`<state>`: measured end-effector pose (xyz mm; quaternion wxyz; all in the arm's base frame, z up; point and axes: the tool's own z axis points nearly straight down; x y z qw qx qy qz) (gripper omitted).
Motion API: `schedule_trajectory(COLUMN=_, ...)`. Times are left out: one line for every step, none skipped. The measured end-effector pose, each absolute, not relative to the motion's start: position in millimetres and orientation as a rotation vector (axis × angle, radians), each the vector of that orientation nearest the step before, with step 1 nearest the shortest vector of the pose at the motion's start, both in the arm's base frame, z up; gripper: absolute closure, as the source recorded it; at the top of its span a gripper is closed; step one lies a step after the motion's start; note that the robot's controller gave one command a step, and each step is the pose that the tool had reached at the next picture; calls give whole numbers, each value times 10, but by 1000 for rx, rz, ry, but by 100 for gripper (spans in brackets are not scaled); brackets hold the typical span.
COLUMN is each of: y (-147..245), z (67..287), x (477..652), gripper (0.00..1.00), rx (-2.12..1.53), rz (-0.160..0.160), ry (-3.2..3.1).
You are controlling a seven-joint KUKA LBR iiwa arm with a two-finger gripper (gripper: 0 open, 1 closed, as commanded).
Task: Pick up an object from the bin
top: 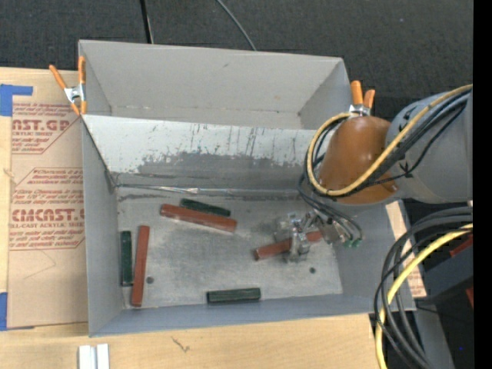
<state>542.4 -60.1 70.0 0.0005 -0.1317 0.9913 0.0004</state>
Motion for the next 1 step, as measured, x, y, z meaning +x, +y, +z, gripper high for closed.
schedule_trajectory(y=-708, z=2154, x=5496, gripper=100, rx=-263, rz=0, ry=3126)
